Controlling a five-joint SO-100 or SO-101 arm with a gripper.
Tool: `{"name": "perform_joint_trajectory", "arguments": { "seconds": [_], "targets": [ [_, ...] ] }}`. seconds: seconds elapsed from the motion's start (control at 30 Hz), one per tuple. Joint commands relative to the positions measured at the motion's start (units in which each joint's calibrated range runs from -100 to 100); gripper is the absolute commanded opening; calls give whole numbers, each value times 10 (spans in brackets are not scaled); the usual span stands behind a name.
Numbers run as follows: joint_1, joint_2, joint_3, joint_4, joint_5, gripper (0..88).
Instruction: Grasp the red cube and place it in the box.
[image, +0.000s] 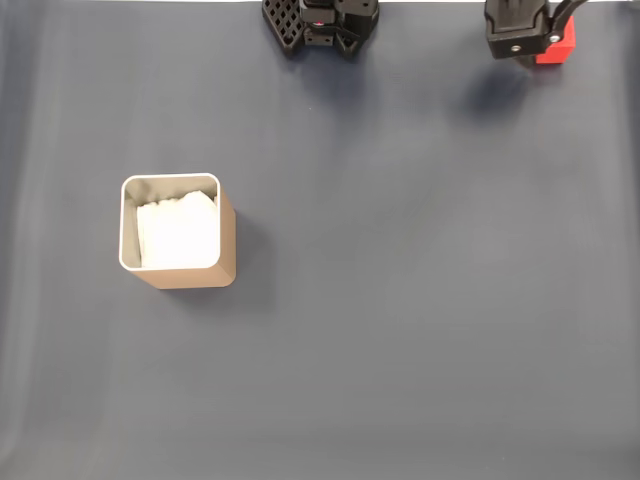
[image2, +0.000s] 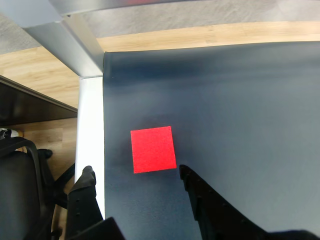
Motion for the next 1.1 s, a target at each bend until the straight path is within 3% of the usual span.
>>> {"name": "perform_joint_trajectory", "arguments": {
  "seconds": [0.0,1.07],
  "targets": [
    [1,-22,2,-17,2,406],
    [27,21,-19,-63,25,411]
  ]
}}
